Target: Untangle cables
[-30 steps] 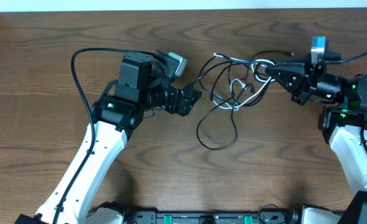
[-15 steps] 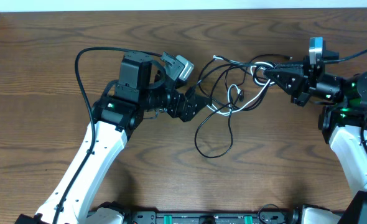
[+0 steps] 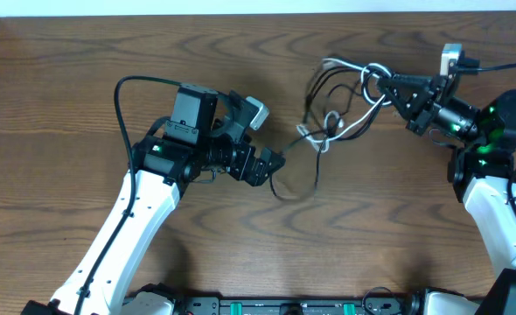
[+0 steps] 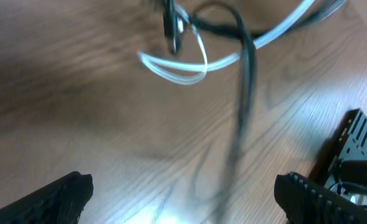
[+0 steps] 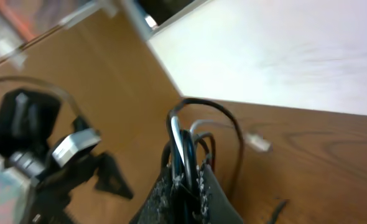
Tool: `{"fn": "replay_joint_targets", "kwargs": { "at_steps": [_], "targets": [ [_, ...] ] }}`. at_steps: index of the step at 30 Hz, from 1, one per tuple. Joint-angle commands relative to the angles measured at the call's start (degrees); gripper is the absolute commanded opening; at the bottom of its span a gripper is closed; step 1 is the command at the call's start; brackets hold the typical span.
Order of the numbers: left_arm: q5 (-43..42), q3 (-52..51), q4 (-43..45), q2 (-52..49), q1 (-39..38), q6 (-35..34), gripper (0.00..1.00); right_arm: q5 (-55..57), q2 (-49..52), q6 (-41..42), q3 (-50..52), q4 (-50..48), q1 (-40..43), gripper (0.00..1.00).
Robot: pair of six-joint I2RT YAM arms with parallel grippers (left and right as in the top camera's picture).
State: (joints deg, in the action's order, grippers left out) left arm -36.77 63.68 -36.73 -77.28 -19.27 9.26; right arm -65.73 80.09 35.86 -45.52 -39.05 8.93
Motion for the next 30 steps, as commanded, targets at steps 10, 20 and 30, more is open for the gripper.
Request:
{"fn": "replay_joint_targets", "kwargs": {
  "at_steps": [10, 20, 30],
  "targets": [
    [1.4, 0.31, 6.12, -0.07, 0.15, 1.81, 0.98, -6.6, -0.7, -7.74, -0.59, 2.49, -1.75, 0.01],
    [-1.79, 0.31, 11.02, 1.14, -0.26, 9.6, 0.98, -16.13, -0.7, -21.66, -0.59, 2.69, -7.69, 0.01],
    [-1.29, 0.31, 12.22, 3.43, -4.72, 25.73, 0.99, -23.41, -0.7, -26.67, -0.59, 2.67, -10.1, 0.01]
  ]
}}
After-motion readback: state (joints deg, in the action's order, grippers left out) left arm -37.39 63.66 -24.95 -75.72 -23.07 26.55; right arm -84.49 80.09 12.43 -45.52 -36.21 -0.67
